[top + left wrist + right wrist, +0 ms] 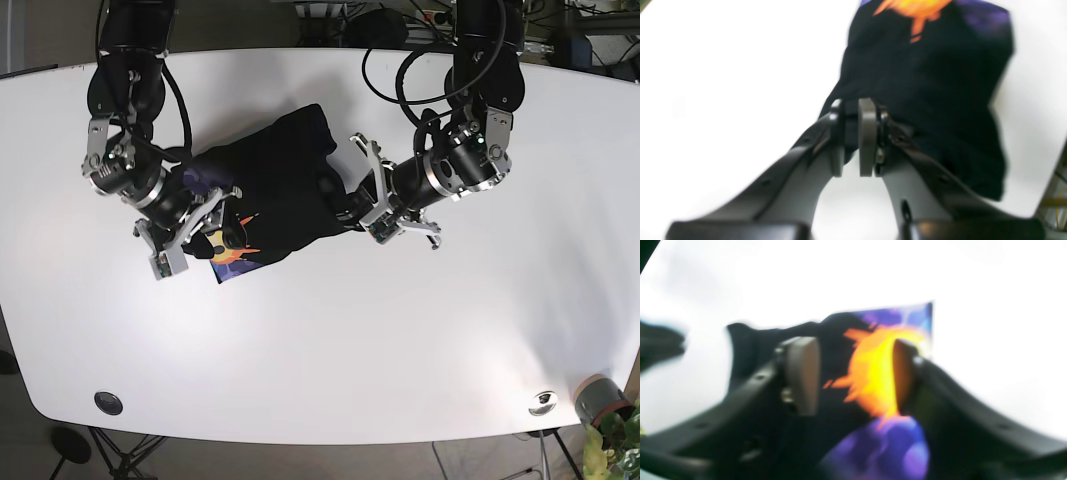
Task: Fold the T-shirt properly
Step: 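Fold the strip in half, right gripper end toward the left gripper, then lay the folded bundle down and open both grippers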
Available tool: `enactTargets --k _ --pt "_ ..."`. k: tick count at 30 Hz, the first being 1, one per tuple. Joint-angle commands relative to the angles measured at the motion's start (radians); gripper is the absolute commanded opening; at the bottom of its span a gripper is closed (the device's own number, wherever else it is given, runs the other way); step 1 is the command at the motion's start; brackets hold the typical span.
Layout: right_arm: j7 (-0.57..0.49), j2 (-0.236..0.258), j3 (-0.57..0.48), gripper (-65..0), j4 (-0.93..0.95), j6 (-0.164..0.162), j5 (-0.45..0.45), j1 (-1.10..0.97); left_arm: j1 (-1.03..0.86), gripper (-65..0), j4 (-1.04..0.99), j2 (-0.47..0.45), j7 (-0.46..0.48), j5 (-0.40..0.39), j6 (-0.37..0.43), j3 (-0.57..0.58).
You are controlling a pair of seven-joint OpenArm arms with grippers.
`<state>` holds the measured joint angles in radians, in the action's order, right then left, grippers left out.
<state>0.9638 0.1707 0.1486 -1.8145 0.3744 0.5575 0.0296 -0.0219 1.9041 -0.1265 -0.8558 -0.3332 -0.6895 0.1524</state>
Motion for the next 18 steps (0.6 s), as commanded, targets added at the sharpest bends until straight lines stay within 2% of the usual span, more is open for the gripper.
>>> enactTargets --k 1,2,6,13,18 --pt "-0.022 0.007 0.003 -43.6 0.051 0.005 -0.014 0.074 0.013 -58.9 0.018 0.004 0.020 -0.011 0.000 0.051" --pt "-0.022 0.007 0.003 -47.2 0.086 0.005 -0.027 0.100 0.013 -58.9 0.016 0.006 0.020 -0.011 0.000 0.077" --pt "-0.038 0.007 0.001 -55.0 0.213 0.005 -0.075 0.186 0.009 -58.9 0.007 0.058 0.022 -0.010 0.000 0.155" --pt "-0.167 0.007 -0.001 -54.9 0.391 0.007 -0.113 0.227 0.009 -58.9 -0.099 0.089 0.022 -0.008 0.000 0.230" --pt "-0.266 0.010 -0.001 -54.9 0.514 0.015 -0.113 0.231 0.007 -58.9 -0.174 0.084 0.025 -0.011 0.000 0.237"
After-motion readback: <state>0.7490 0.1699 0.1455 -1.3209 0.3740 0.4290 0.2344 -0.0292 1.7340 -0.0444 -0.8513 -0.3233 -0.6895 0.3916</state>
